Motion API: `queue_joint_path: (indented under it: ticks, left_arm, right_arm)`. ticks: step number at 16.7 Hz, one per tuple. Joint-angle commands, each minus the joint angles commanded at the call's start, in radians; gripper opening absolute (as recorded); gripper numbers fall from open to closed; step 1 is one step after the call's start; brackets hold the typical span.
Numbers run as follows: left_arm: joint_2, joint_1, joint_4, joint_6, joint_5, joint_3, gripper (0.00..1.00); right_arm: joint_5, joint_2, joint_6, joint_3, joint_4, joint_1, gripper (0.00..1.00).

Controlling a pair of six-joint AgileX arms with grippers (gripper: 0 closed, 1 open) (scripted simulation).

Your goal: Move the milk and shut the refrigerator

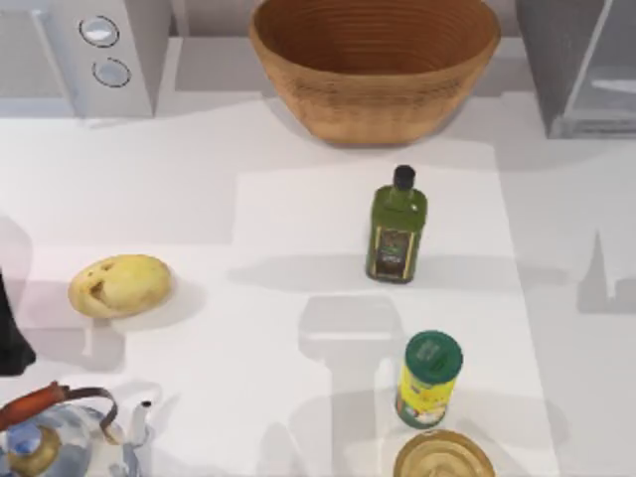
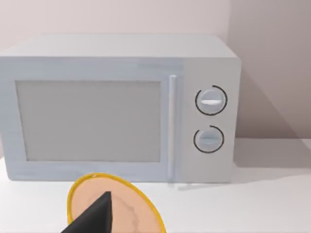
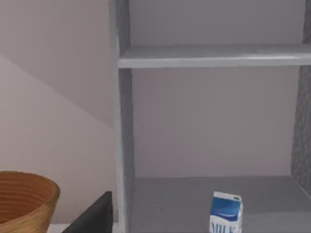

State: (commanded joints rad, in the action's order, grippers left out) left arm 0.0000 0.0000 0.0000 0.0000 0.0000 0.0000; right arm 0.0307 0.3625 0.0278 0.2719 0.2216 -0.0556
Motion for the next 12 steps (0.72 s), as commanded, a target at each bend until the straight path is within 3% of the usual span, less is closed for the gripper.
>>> queue_joint_path:
  ticks: [5,12]
  left_arm:
    - [0.0,0.0,0.0,0.0,0.0,0.0,1.0]
    - [0.0,0.0,0.0,0.0,0.0,0.0,1.0]
  right_arm:
    - [-0.027,-0.305,-0.013,-0.22,-0.173,0.041,1.0]
    - [-0.031,-0.362,-0.028,-0.272,-0.222,0.056,1.0]
